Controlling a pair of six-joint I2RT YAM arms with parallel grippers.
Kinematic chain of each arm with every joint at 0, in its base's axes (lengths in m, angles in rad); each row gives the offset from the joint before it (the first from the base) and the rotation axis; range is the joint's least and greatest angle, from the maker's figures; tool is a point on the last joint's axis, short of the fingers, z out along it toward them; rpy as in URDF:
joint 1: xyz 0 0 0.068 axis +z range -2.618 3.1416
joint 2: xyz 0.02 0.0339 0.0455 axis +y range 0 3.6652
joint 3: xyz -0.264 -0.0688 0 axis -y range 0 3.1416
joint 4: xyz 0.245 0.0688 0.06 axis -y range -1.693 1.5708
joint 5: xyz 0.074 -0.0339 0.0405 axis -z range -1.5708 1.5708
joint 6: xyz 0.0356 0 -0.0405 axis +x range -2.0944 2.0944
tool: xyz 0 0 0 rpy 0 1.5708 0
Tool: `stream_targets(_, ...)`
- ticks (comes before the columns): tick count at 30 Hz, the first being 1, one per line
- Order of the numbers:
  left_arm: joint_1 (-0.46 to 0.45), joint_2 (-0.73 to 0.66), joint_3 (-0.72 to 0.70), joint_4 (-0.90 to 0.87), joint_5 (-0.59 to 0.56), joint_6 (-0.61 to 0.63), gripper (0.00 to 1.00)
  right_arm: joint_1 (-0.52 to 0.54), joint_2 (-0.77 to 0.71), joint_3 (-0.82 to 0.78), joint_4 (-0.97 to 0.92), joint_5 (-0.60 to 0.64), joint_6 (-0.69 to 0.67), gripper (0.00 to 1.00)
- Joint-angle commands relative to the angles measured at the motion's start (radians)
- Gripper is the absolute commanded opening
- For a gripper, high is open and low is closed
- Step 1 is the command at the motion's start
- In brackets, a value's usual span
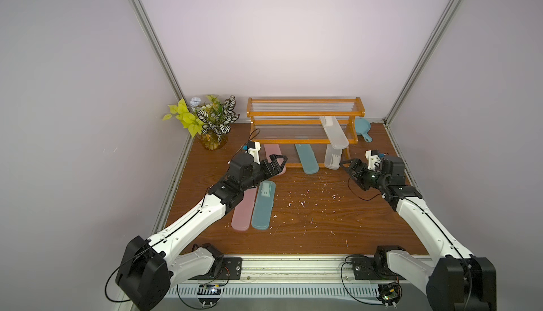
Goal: Remove the pencil cases from the shelf
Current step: Pick up the pencil case from the shelf.
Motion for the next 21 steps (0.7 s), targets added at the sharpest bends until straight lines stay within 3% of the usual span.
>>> stream_targets(1, -0.015, 0.011, 0.024, 0.044, 0.016, -0.005, 0.98, -0.046, 0.026, 0.034, 0.09, -0.113, 0.009, 0.92)
stream_targets(14, -0.014, 0.005, 0.017, 0.035, 0.022, -0.014, 0.98, -0.071, 0.18, 0.078, 0.391, -0.169, 0.205, 0.83)
stream_targets(21, -0.014, -0.025, -0.008, 0.026, 0.009, -0.023, 0.98, -0.071, 0.28, 0.129, 0.47, -0.165, 0.247, 0.78)
